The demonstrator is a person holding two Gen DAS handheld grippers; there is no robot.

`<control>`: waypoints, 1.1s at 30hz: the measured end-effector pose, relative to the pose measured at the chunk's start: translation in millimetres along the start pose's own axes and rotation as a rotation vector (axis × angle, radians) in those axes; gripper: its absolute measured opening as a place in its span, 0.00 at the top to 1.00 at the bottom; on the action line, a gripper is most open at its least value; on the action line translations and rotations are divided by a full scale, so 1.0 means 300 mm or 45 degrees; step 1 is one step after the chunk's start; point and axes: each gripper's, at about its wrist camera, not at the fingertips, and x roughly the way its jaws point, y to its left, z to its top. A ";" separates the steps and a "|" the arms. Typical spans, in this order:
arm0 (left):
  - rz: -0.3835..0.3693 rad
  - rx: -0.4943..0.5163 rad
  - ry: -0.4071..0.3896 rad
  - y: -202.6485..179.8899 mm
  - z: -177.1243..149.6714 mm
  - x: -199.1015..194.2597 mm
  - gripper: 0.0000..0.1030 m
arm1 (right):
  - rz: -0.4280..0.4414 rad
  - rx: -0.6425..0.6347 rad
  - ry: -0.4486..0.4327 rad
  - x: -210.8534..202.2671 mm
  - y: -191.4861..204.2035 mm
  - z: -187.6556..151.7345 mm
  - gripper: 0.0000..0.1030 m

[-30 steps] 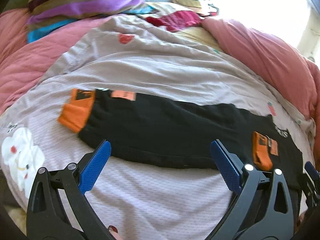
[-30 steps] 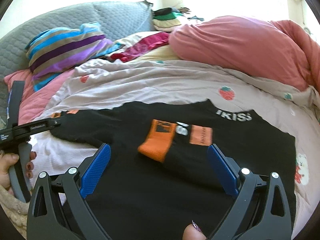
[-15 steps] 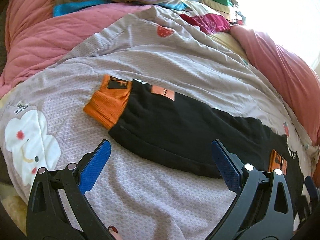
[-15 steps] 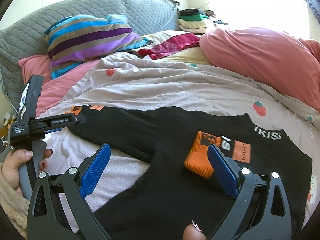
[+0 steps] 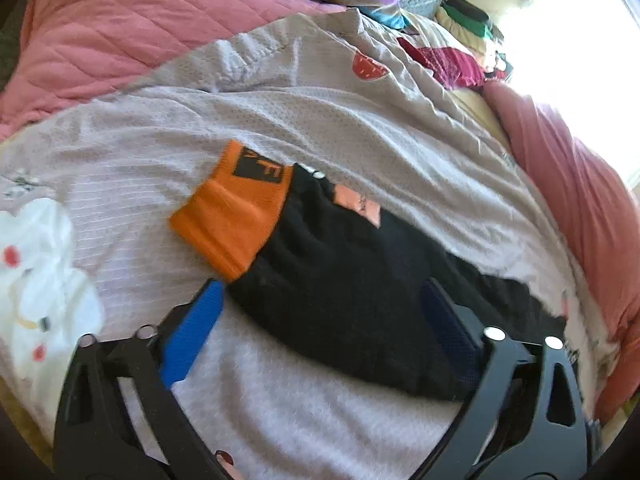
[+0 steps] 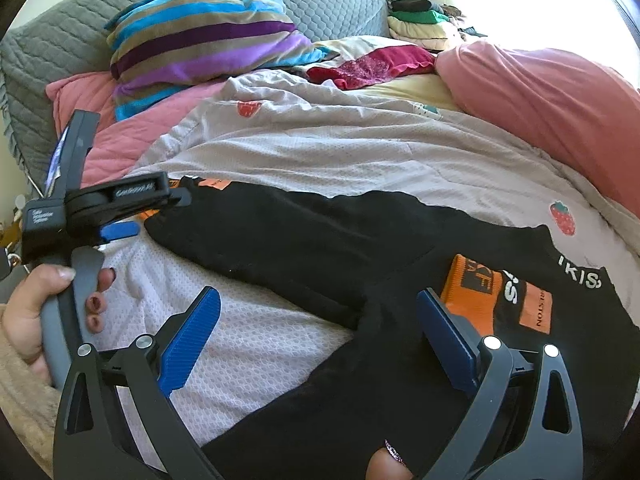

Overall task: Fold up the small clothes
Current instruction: 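Move the left gripper to the other sleeve's orange cuff and grasp it, then fold the held sleeve across the shirt back with the left gripper and release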

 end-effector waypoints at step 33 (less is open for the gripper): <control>-0.384 0.111 -0.255 -0.139 -0.006 -0.209 0.87 | -0.105 0.410 -0.073 -0.162 -0.310 -0.148 0.05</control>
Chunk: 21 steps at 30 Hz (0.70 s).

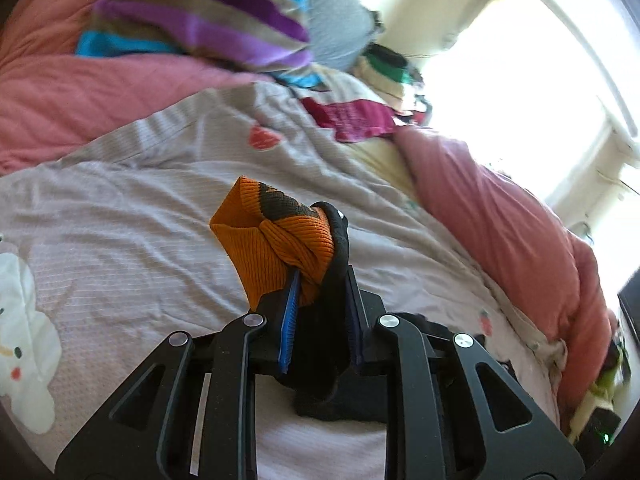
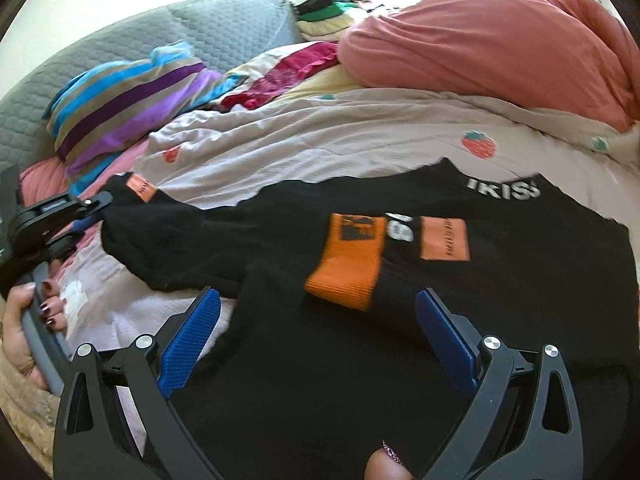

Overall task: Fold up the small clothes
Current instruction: 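Fold the held sleeve across the shirt back with the left gripper and release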

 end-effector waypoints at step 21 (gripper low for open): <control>-0.215 0.524 0.117 -0.419 -0.266 0.027 0.87 | -0.128 0.188 -0.072 -0.142 -0.252 -0.041 0.05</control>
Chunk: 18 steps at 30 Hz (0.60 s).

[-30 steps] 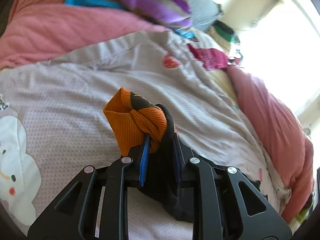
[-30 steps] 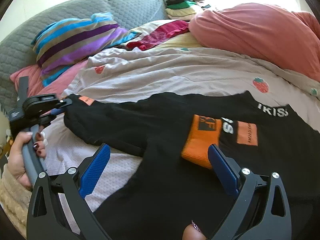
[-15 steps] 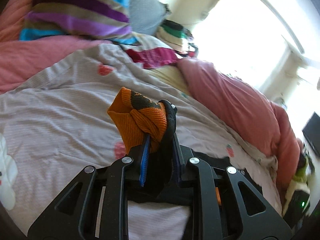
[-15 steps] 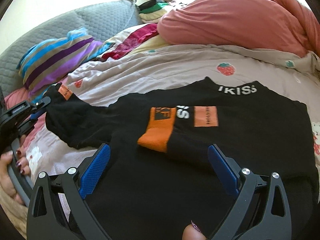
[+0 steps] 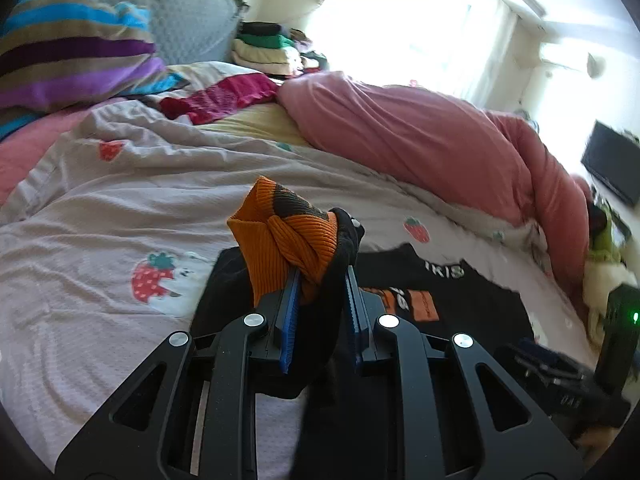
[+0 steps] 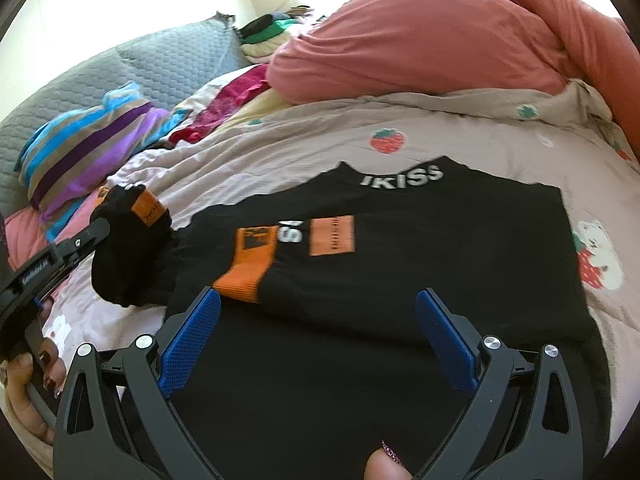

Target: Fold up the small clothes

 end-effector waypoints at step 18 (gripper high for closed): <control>-0.101 0.211 0.053 -0.137 -0.060 0.040 0.65 | 0.008 0.095 0.034 -0.004 -0.080 -0.022 0.05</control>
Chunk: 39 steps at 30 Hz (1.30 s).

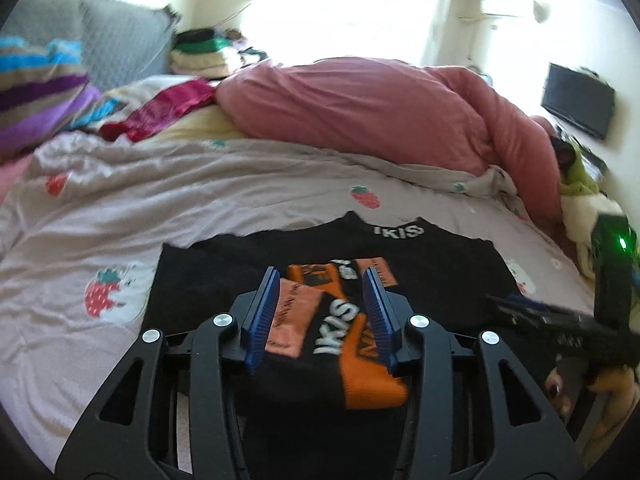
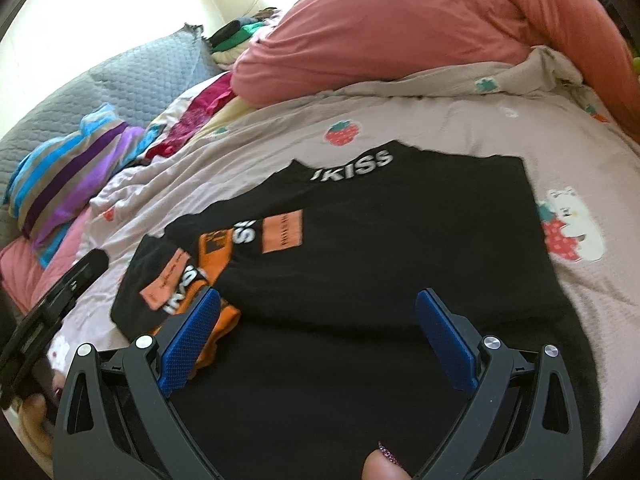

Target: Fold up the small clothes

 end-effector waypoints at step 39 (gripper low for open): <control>0.241 -0.323 -0.008 0.298 0.013 -0.056 0.23 | 0.277 -0.232 -0.009 0.083 0.365 0.058 0.92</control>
